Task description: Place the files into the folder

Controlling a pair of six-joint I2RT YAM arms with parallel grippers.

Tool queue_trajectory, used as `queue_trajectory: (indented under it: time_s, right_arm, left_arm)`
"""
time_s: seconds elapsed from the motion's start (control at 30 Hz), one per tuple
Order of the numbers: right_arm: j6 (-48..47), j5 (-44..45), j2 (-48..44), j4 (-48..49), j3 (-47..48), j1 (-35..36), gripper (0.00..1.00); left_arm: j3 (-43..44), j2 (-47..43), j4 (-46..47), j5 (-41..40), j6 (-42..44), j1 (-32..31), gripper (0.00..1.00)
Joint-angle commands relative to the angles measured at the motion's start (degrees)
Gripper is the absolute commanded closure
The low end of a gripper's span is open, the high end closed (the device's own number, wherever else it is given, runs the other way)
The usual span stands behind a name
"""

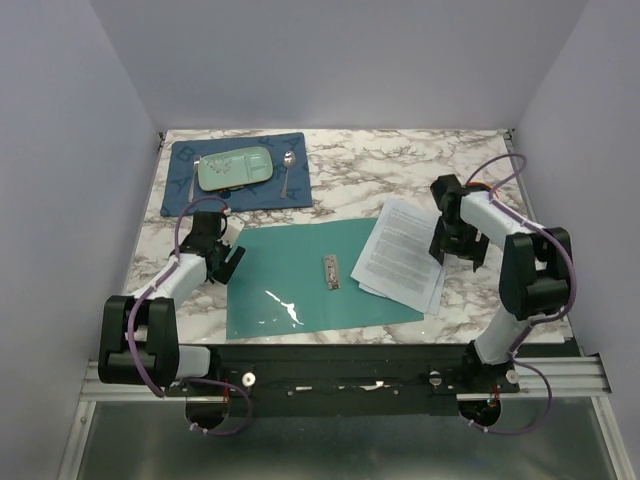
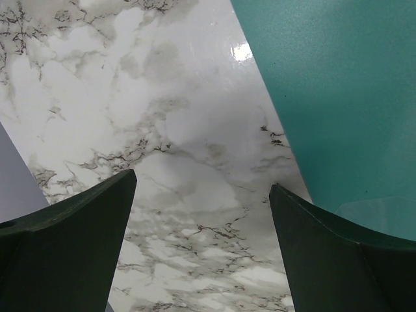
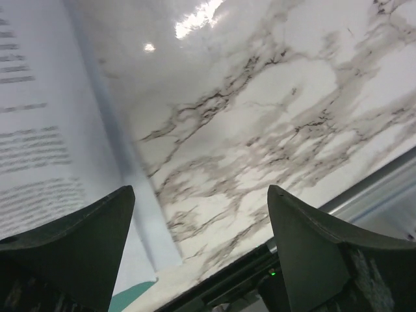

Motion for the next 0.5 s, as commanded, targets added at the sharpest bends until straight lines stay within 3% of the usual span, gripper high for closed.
queue_trajectory:
  time_s: [0.0,0.27,0.47]
  right_arm:
    - [-2.4,-5.2,-7.0,8.7,1.3,-1.5,0.11]
    - [-6.2,-18.2,-2.1,17.2,4.6,-5.2,0.22]
    - [-7.3,-22.1,1.6,20.3,4.0,-6.7,0.32]
  left_arm:
    - [1.2,-1.9,-4.9,1.7,-0.1,-0.4,0.01]
    - [2.1,-4.2,-7.6,1.4,0.4,-0.3,0.01]
    - [1.9,-4.8,-8.1,0.7,0.5,-0.3,0.01]
